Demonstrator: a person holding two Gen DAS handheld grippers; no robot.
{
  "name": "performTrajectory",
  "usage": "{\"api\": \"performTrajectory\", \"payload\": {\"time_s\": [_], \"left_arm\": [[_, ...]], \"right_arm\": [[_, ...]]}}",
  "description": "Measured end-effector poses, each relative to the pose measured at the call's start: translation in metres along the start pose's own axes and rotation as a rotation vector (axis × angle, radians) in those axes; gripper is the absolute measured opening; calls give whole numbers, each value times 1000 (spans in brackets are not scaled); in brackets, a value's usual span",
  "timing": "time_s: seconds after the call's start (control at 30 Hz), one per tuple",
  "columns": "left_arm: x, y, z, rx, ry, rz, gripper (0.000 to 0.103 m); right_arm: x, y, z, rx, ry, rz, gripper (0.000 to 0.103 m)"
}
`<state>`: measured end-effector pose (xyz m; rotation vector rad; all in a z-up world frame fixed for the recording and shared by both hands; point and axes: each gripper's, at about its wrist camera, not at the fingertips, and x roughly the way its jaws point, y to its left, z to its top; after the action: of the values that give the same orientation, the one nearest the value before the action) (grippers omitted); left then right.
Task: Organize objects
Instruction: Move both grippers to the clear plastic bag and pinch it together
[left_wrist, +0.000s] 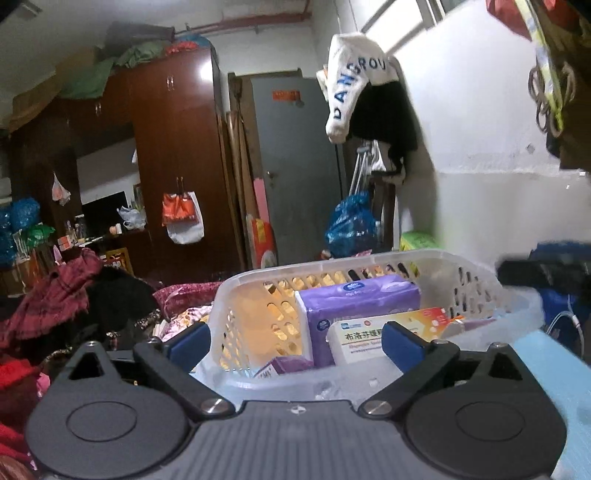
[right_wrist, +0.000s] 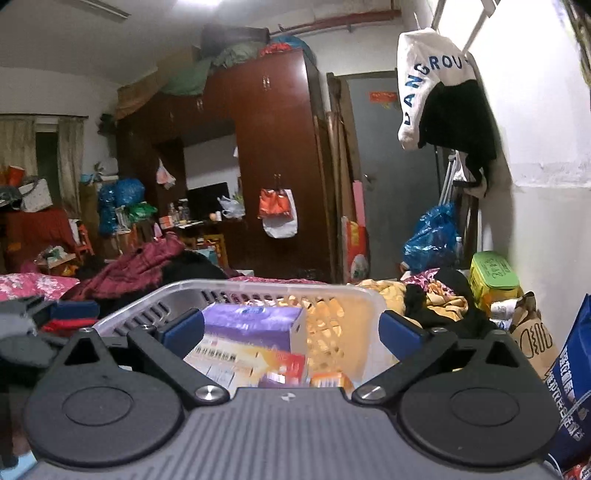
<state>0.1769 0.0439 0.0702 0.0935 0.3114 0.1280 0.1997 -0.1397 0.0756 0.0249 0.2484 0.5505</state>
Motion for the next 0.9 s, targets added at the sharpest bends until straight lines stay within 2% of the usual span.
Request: {"api": "performTrajectory", "payload": {"time_s": [0.17, 0.3, 0.37, 0.43, 0.57, 0.8, 0.9], "left_arm": [[-25, 5, -31, -19, 27, -65, 101], [-35, 11, -75, -15, 142, -93, 101], [-36, 18, -95, -34, 207, -105, 101], [-38, 28, -106, -73, 229, -130, 101], [-44, 36, -122, -115, 272, -159, 101], [-56, 23, -131, -119, 259, -183, 103], [-60, 12, -133, -89, 250, -213, 103]], "right_arm": [[-25, -7, -43, 19, 61, 1, 103], [-36, -17, -79, 73, 149, -35, 103], [-39, -21, -88, 109, 176, -39, 103], [-40, -20, -96, 126, 209, -28, 103], [-40, -12, -100, 112, 218, -12, 102], [-47, 7, -122, 74, 237, 37, 91], [-48, 13, -127, 44, 247, 44, 81]]}}
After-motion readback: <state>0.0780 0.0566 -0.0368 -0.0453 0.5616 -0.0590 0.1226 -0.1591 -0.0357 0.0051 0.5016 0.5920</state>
